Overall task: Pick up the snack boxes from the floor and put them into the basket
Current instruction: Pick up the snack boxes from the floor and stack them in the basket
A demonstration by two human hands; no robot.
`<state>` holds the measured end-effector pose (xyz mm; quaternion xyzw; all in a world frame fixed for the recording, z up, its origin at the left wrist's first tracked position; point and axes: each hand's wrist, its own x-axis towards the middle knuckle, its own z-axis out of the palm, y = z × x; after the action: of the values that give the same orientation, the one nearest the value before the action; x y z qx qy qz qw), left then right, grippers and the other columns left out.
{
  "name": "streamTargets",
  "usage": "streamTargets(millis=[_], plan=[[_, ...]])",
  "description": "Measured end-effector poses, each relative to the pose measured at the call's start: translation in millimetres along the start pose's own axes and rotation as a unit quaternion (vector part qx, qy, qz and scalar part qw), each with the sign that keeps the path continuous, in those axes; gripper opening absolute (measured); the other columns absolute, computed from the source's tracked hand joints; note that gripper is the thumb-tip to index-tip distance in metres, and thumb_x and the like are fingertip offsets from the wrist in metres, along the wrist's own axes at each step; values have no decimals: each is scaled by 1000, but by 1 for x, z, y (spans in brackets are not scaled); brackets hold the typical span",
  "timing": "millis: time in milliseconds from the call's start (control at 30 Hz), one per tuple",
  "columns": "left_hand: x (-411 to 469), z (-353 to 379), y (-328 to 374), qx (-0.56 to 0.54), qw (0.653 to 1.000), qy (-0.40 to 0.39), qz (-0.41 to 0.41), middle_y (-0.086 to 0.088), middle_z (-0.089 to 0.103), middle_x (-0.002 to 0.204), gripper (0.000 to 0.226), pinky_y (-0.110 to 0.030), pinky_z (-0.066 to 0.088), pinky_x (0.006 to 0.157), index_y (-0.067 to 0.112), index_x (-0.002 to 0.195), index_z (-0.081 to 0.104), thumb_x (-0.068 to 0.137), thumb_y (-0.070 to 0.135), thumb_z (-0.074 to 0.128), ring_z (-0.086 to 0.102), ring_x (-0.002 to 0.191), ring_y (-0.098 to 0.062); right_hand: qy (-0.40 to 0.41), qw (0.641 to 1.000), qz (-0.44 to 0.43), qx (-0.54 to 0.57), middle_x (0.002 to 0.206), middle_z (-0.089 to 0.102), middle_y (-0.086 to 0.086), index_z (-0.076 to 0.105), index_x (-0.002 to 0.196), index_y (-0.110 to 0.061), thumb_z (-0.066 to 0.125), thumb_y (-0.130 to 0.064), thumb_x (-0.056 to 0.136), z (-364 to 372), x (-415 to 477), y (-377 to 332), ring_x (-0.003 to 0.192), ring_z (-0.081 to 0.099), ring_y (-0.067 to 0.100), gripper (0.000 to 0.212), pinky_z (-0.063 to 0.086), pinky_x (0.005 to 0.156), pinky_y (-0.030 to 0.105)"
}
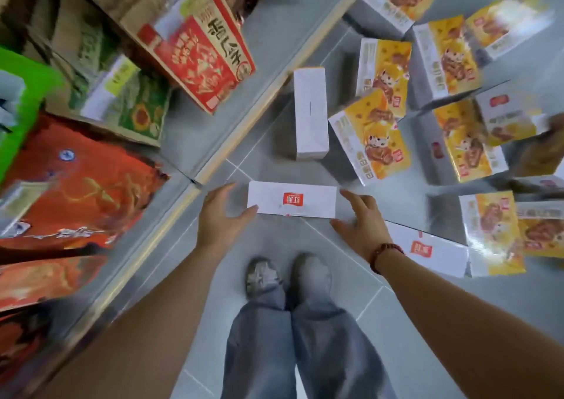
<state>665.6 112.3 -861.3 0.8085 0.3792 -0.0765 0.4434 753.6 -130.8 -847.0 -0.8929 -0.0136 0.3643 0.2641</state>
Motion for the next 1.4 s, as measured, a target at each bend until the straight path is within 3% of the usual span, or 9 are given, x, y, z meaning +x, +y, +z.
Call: streamTargets(millis=[67,200,433,533,700,900,1133,1267,1400], plan=[[19,26,-24,14,1000,-18,-2,-1,51,129,62,-19,36,95,20,126,54,70,22,81,49,117,-13,-8,1000,-1,-10,144,31,5,33,144,-27,63,-30,88,24,28,15,130,39,23,64,32,107,32],[43,73,-64,25,998,-48,18,-6,44,137,70,4,22,88,17,133,49,70,18,81,41,119,-6,-17,1000,7,11,154,16,8,29,146,-28,64,-32,87,71,75,40,137,32,28,69,28,114,37],[66,119,-102,37,998,-45,14,-9,16,155,86,-9,17,100,25,144,32,72,21,80,16,142,-16,-2,998,1,55,156,8,9,19,146,-40,67,-33,85,119,107,67,139,29,27,78,25,113,33],[71,122,-106,34,999,-41,-3,-8,33,147,90,-15,26,97,26,146,28,73,19,79,28,136,-19,17,997,4,72,153,16,8,21,145,-40,69,-29,83,125,108,67,135,35,25,79,28,111,30],[79,115,-86,27,999,-26,-33,-9,48,134,83,-10,28,86,22,142,38,71,21,81,43,125,-19,17,996,30,85,143,30,8,26,145,-38,70,-30,83,115,113,55,128,41,25,77,31,110,33],[68,72,-50,75,995,-50,-36,-14,46,129,89,-34,39,103,27,141,40,64,39,83,43,124,-27,-13,999,16,30,137,37,8,29,144,-39,71,-43,79,63,98,12,122,45,26,78,36,107,37],[60,-19,55,96,994,-50,-15,-14,46,128,84,-39,42,100,33,141,38,67,46,78,43,122,-31,-7,999,-24,-29,136,46,6,31,142,-43,69,-59,71,-35,62,-76,119,49,30,82,46,99,43],[40,-85,117,64,998,-11,13,-10,49,133,84,-40,43,101,33,139,41,66,46,80,44,125,-27,34,997,-67,-22,138,46,6,34,141,-40,70,-54,74,-92,17,-140,121,49,30,77,44,91,32],[-2,-158,179,49,997,24,61,-6,51,138,79,-38,42,101,27,136,48,65,45,80,46,126,-24,64,991,-111,-33,141,47,8,40,140,-36,70,-52,75,-147,-46,-202,124,48,29,74,44,100,39]])
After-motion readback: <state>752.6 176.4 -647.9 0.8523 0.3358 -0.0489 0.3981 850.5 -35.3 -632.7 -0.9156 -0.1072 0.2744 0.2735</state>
